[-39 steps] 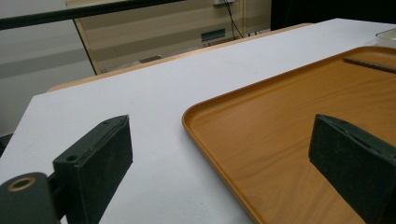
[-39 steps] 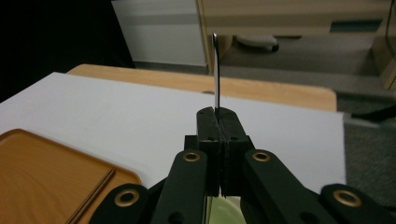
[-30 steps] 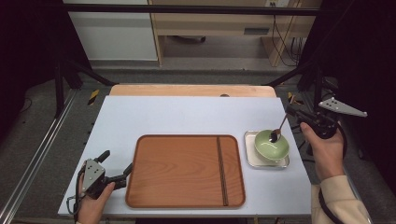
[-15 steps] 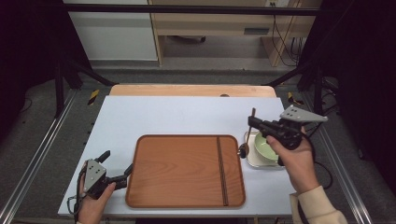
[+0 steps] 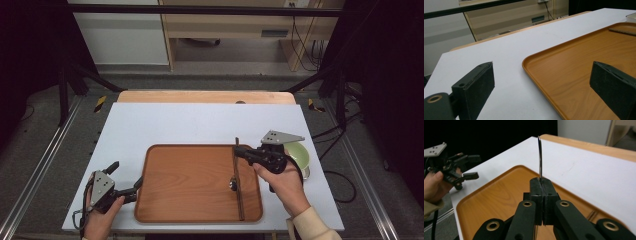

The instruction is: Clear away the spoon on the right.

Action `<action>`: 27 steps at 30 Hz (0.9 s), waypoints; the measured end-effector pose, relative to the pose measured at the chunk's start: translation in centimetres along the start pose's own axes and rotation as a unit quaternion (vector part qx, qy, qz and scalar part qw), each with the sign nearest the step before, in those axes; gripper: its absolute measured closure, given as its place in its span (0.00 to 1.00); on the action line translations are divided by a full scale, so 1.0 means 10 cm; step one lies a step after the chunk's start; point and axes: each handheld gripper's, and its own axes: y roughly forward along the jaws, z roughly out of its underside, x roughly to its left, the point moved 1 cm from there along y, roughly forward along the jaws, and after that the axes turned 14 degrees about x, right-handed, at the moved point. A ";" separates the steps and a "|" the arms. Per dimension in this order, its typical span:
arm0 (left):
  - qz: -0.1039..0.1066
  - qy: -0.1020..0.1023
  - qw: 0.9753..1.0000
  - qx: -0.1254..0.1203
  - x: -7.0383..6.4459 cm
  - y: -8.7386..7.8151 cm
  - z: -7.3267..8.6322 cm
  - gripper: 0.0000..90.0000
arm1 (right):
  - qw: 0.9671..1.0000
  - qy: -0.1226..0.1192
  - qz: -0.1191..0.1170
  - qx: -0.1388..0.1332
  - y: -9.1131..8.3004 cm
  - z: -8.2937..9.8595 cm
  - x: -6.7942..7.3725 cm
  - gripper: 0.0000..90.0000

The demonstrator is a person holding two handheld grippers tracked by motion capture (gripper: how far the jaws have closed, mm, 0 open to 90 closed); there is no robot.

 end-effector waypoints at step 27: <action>0.003 0.006 1.000 -0.001 -0.04 0.01 -0.02 0.06 | 0.992 0.042 0.007 0.115 0.58 0.29 0.03 0.87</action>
